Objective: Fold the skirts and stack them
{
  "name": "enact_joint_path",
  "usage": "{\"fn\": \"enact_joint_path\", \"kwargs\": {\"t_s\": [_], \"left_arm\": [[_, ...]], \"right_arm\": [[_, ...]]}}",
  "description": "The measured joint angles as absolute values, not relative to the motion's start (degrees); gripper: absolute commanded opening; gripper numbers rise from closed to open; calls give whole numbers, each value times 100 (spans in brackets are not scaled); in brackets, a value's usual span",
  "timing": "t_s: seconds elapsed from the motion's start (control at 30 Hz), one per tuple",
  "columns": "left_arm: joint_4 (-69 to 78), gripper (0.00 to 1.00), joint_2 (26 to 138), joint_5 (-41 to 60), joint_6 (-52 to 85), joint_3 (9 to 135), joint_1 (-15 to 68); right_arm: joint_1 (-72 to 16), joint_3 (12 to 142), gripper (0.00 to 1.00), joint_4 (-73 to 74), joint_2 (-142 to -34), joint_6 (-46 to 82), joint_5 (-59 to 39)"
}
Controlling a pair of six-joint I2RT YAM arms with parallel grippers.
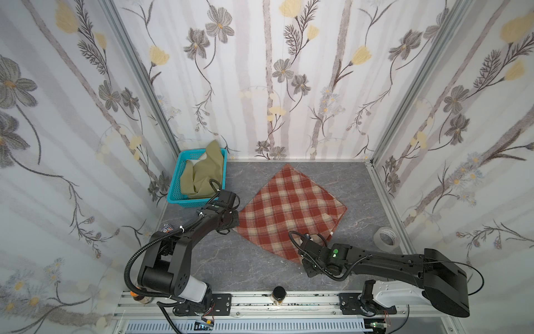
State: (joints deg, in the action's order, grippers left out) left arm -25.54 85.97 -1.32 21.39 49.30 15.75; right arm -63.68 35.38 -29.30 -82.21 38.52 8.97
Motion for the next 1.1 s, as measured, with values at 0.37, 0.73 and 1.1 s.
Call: {"fn": "enact_joint_path", "kwargs": {"t_s": [0.37, 0.73, 1.1], "left_arm": [[-2556, 0, 8650, -123, 2097, 5076, 1509], [-2556, 0, 8637, -134, 2097, 5181, 1435], [-2571, 0, 7859, -316, 2097, 5411, 871]], "right_arm": [[-6486, 3546, 41, -2886, -8475, 3787, 1111], [-6567, 3723, 0, -2716, -8842, 3732, 1444], [-6449, 4613, 0, -3017, -7937, 3336, 1304]]}}
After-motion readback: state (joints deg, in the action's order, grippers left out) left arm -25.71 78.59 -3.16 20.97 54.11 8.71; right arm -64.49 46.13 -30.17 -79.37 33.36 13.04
